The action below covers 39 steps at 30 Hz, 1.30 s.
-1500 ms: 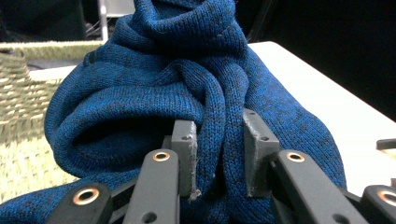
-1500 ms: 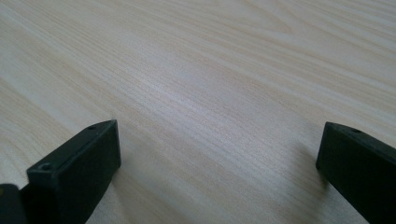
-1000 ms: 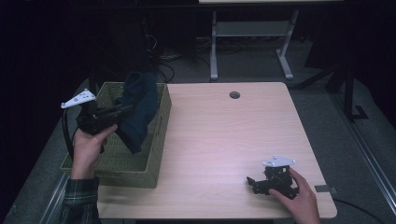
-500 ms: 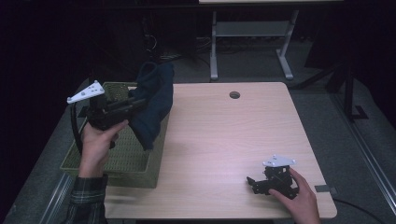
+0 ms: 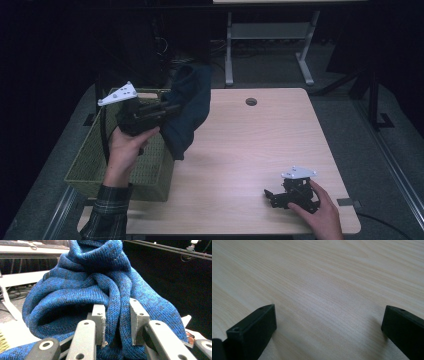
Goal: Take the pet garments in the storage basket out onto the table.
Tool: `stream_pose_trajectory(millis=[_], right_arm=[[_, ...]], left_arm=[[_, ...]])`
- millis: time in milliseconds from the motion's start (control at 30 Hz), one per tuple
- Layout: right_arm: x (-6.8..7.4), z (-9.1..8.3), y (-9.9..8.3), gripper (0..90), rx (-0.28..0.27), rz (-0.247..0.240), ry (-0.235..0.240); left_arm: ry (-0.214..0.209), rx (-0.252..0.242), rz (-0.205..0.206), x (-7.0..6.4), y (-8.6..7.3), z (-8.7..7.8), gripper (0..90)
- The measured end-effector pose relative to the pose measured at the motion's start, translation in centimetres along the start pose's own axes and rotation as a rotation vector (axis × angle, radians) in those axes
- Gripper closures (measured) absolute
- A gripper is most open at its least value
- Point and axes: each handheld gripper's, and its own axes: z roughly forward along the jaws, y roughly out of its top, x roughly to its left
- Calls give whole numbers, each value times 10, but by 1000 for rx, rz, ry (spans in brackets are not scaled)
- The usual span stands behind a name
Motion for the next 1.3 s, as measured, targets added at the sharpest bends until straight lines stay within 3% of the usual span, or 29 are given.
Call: stream_pose_trajectory(millis=[367,600,1033,1300], right_arm=[[0,0,0,0,-1,2,1],[0,0,0,0,-2,0,0],[0,0,0,0,-2,-1,0],[0,0,0,0,-2,0,0]], left_arm=[[-65,40,20,-15,-3,39,699],[-82,61,23,-22,-7,57,699],[-115,121,18,-35,-26,101,698],[-133,191,16,-42,-46,132,698]])
